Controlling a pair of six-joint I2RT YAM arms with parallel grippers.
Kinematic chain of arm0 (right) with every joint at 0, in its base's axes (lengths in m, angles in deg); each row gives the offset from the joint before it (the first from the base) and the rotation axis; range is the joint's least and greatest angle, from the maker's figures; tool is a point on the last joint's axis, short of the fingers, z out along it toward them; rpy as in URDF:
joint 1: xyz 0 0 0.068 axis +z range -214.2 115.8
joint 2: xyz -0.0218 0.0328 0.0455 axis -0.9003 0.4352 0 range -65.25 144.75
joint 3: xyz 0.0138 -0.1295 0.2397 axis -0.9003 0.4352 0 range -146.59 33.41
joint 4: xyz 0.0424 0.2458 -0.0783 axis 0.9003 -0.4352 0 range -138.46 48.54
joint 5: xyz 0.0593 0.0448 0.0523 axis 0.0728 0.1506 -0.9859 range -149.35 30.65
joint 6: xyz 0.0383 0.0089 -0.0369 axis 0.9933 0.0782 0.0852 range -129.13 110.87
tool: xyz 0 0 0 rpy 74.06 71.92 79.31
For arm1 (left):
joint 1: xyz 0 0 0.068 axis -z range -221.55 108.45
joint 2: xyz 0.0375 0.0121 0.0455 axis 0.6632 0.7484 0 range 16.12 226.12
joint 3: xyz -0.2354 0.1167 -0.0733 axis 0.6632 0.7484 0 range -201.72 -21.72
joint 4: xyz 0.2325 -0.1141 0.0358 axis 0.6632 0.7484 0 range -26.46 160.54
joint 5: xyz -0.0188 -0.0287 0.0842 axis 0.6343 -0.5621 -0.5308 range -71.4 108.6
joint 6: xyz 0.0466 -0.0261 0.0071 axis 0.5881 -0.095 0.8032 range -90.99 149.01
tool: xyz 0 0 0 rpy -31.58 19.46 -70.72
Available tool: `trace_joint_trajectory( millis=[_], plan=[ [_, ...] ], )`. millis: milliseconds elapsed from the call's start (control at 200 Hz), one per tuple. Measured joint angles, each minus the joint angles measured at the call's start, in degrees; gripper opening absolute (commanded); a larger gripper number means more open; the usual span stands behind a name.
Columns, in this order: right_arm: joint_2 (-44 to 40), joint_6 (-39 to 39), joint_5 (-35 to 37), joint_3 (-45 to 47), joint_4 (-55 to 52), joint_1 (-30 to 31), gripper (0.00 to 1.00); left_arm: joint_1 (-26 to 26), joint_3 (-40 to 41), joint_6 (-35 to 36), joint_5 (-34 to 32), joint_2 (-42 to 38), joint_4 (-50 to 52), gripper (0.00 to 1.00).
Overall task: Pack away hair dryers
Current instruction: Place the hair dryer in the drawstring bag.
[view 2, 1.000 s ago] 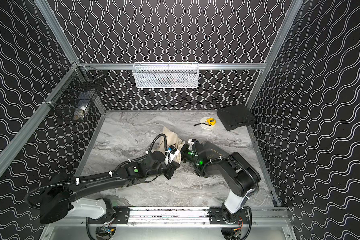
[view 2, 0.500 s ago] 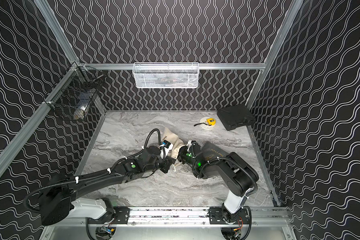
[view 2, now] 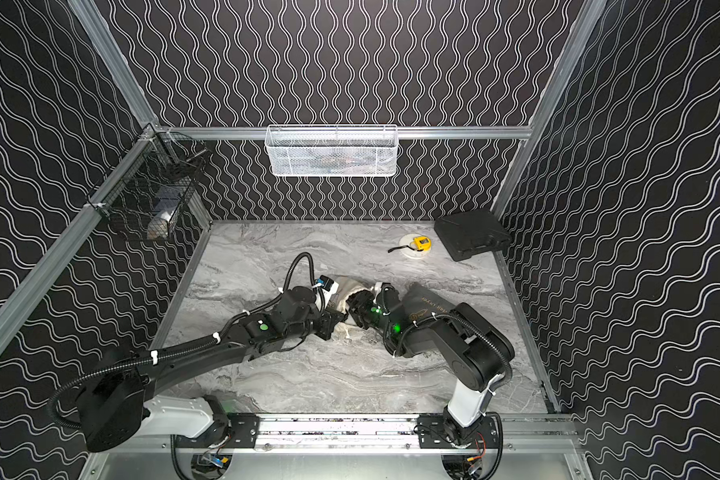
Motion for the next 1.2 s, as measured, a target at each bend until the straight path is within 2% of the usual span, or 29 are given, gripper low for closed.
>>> trace_joint_trajectory(
  millis=[145,245,605,780,961,1076,1201],
  plan=[
    [-1.46,-0.04,-0.55,0.15,-2.67,0.0,0.66,-1.27,0.02,0.04,-0.13,-0.02,1.01,0.0],
    [-5.29,-1.38,-0.81,0.17,-6.43,0.0,0.74,-2.05,0.0,0.26,-0.46,-0.02,1.7,0.0],
    [-18.84,-6.84,-2.97,-0.59,-22.75,-1.31,0.83,-2.6,-0.85,1.66,-0.66,0.24,3.3,0.0],
    [-27.36,-8.35,-4.2,0.94,-29.57,-5.05,0.85,-2.6,-0.87,1.99,-0.87,-0.04,3.93,0.0],
    [-35.43,-10.45,-5.57,2.12,-38.07,-12.31,0.87,-2.6,-0.85,3.04,-0.87,-0.28,3.93,0.0],
    [-36.41,-12.07,-7.17,2.38,-42.27,-15.43,0.87,-2.6,-0.52,3.17,-0.81,-0.63,3.82,0.0],
    [-33.83,-14.99,-9.03,1.97,-46.21,-17.03,0.86,-2.6,0.07,3.28,-0.35,-0.94,3.58,0.0]
  ],
)
